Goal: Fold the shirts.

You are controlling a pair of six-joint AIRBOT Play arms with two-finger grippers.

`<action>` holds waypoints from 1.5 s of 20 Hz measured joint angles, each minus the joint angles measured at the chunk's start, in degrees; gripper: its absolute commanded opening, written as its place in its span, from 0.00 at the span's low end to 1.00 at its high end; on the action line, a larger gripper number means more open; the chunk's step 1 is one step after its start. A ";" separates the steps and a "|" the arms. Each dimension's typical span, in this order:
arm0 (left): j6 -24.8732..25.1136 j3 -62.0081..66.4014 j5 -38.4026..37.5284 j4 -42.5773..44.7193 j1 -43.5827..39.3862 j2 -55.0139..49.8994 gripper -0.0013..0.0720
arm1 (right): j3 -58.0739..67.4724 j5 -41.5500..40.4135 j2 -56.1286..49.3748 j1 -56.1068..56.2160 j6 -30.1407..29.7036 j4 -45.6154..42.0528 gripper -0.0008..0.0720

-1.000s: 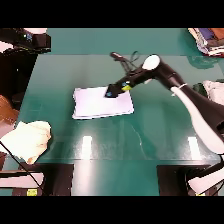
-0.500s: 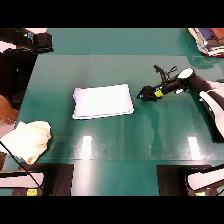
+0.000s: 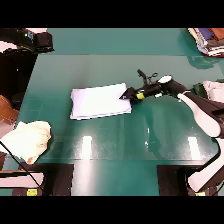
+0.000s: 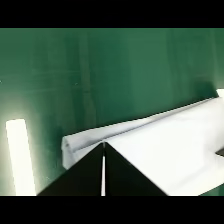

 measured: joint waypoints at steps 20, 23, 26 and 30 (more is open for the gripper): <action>2.43 0.00 9.77 -1.55 -24.37 0.00 0.06 | 13.70 1.46 20.31 -42.64 6.82 -18.99 0.03; 2.67 0.00 11.58 -1.55 -25.86 0.00 0.06 | 13.70 2.25 21.29 -51.36 6.95 -19.17 0.03; 2.84 0.00 12.44 -1.46 -26.45 0.00 0.06 | 13.73 2.32 21.66 -56.76 6.99 -18.08 0.03; 2.89 0.00 12.90 -1.42 -26.73 0.00 0.06 | 16.68 1.81 21.81 -60.02 6.95 -13.88 0.03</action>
